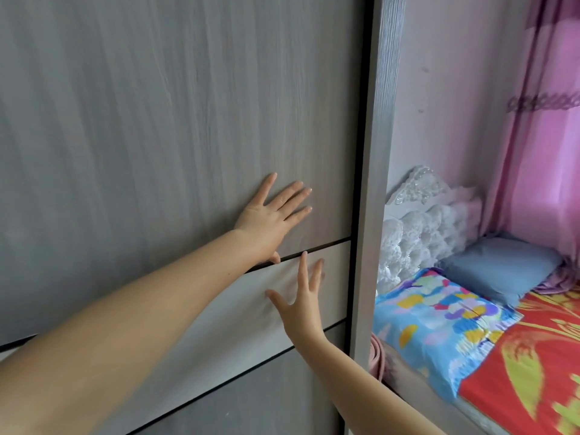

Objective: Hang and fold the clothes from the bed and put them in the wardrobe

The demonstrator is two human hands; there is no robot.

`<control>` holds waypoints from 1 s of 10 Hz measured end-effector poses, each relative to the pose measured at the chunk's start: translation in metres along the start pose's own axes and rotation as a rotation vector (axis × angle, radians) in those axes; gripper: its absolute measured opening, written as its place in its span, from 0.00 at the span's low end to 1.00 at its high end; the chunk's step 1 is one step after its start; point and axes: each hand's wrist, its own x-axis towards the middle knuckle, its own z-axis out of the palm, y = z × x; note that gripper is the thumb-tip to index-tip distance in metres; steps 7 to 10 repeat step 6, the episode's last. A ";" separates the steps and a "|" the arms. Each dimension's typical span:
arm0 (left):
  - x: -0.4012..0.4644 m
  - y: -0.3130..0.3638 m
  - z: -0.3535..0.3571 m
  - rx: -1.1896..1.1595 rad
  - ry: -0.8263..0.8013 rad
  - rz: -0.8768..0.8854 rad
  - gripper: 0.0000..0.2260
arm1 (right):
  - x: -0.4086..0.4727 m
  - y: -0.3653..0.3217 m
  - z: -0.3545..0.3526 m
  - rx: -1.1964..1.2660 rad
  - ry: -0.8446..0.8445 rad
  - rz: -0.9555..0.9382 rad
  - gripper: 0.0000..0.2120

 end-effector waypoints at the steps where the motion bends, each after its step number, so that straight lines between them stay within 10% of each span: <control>1: 0.007 0.004 0.003 0.013 0.008 0.002 0.51 | 0.004 0.006 0.000 -0.005 -0.012 -0.010 0.45; 5: 0.002 0.009 -0.012 -0.180 -0.013 0.027 0.41 | 0.003 -0.008 -0.051 -0.186 -0.298 0.067 0.42; 6: -0.036 0.045 -0.003 -0.344 0.093 0.101 0.32 | -0.007 -0.015 -0.093 -0.136 -0.264 0.031 0.29; 10: -0.036 0.045 -0.003 -0.344 0.093 0.101 0.32 | -0.007 -0.015 -0.093 -0.136 -0.264 0.031 0.29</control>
